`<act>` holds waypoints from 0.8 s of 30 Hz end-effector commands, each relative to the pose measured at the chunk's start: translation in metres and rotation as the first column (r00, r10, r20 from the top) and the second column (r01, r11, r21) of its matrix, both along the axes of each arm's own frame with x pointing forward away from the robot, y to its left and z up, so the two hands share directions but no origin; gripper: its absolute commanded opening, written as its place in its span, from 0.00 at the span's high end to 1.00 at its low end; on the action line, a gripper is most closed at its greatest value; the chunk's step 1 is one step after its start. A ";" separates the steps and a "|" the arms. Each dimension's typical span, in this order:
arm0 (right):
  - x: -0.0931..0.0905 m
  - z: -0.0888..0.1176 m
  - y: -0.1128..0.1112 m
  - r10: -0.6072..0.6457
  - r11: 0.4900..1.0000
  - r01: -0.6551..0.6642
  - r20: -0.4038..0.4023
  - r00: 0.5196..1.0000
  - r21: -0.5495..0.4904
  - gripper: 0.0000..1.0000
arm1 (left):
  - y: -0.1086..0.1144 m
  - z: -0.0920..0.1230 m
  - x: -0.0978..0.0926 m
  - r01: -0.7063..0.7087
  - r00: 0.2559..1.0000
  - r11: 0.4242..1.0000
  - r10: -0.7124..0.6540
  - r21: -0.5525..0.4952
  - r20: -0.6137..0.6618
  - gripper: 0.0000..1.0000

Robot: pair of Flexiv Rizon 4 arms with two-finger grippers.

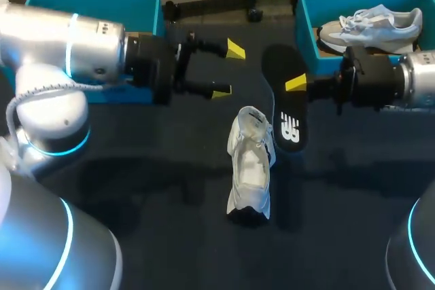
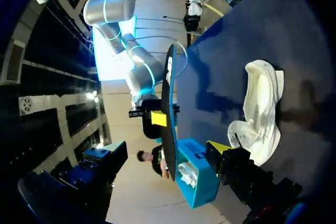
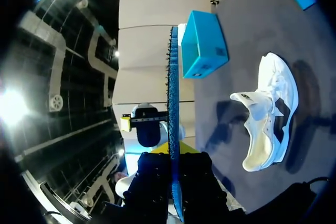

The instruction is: Take the shoe out of the shoebox, open the shoe tongue, remove and reinsert the insole, then place the shoe into the shoebox

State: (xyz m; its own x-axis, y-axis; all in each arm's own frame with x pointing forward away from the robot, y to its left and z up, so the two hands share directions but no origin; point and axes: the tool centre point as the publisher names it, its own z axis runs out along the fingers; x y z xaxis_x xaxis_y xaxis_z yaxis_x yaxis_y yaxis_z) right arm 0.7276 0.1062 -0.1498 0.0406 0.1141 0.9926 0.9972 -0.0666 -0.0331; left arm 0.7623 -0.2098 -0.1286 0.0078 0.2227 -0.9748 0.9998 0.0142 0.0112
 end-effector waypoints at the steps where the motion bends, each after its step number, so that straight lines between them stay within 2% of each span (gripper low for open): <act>1: -0.005 0.005 0.007 -0.015 1.000 0.015 0.000 1.000 -0.003 1.00 | -0.008 -0.007 0.002 -0.018 1.000 0.994 0.020 -0.104 0.012 0.00; 6: -0.005 0.006 0.015 -0.013 1.000 0.013 -0.001 1.000 0.008 1.00 | -0.016 -0.011 0.008 -0.024 1.000 0.992 0.026 -0.121 0.016 0.00; 8: -0.004 0.006 0.017 -0.012 1.000 0.012 -0.003 1.000 0.012 1.00 | -0.018 -0.011 0.008 -0.021 1.000 0.992 0.023 -0.125 0.017 0.08; 9: -0.003 0.007 0.019 -0.010 1.000 0.010 -0.003 1.000 0.013 1.00 | -0.021 -0.012 0.009 -0.020 1.000 0.992 0.023 -0.126 0.019 0.16; 14: -0.003 0.009 0.023 -0.002 1.000 0.002 -0.005 1.000 0.015 1.00 | -0.028 -0.014 0.012 -0.024 0.999 0.990 0.027 -0.138 0.021 0.22; 16: -0.003 0.010 0.025 0.002 1.000 -0.002 -0.003 1.000 0.017 1.00 | -0.037 -0.016 0.014 -0.040 0.999 0.984 0.044 -0.173 0.018 0.38; 17: -0.004 0.010 0.025 0.002 1.000 -0.002 -0.004 1.000 0.017 1.00 | -0.037 -0.016 0.014 -0.040 0.999 0.984 0.044 -0.173 0.018 0.41; 18: -0.004 0.011 0.026 0.005 1.000 -0.005 -0.004 1.000 0.017 1.00 | -0.042 -0.016 0.014 -0.041 0.999 0.983 0.046 -0.180 0.021 0.52; 24: -0.003 0.011 0.030 0.013 1.000 -0.013 -0.003 1.000 0.015 1.00 | -0.056 -0.018 0.011 -0.042 0.999 0.981 0.046 -0.191 0.018 0.56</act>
State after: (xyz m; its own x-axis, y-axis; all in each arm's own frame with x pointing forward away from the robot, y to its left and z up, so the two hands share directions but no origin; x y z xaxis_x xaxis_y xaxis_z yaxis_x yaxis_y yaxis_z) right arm 0.7218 0.1325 -0.1387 0.0407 0.0960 0.9945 0.9978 -0.0557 -0.0355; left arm 0.7720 -0.2527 -0.1436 0.0215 0.0447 -0.9988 0.9983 0.0525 0.0239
